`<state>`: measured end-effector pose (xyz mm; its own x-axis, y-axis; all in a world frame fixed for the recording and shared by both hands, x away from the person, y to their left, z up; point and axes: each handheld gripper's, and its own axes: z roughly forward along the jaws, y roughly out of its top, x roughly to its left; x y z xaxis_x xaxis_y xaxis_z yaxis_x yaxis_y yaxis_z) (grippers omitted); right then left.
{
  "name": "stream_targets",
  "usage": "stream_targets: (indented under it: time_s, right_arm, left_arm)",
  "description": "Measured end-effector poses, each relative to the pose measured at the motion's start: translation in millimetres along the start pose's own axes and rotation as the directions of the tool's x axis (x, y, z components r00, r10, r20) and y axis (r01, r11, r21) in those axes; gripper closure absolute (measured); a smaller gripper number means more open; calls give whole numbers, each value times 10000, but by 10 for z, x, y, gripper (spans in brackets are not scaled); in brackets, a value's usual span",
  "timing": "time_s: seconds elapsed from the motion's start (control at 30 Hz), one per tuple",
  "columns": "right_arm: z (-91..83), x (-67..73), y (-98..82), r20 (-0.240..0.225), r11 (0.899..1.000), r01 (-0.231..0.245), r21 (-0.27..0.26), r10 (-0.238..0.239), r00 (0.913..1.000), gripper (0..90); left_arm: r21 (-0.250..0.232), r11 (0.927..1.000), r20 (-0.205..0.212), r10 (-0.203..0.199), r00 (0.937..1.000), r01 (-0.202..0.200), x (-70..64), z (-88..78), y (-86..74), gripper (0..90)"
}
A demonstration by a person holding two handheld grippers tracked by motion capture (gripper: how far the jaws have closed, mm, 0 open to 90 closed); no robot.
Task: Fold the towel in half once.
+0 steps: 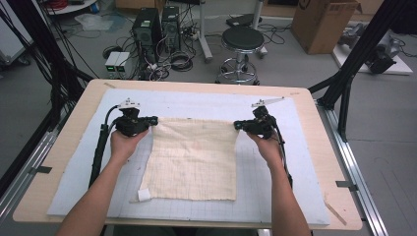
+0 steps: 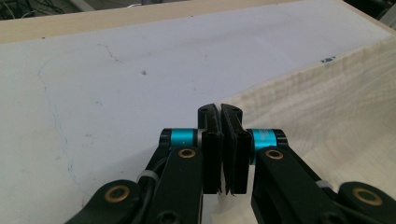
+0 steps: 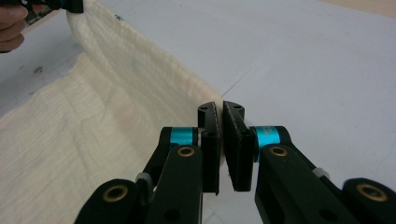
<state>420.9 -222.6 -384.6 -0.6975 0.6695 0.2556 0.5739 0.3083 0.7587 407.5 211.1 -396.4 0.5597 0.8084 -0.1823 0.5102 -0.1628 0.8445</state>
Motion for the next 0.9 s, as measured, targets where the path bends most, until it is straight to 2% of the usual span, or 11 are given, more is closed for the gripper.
stream_targets:
  time_s: [0.4,0.77,0.9]
  right_arm:
    - [-89,160,27,-414,9988,466,-150,-472,9980,855]
    - [-202,254,20,-698,9979,564,-317,-585,9958,856]
    - [-217,287,14,-748,9979,615,-214,-629,9952,856]
  left_arm:
    - [-341,9994,450,-94,9989,109,-1,-232,-111,866]
    - [-406,9992,713,38,9974,-9,-38,-324,-163,865]
    - [-482,9988,746,51,9972,-15,-56,-353,-178,865]
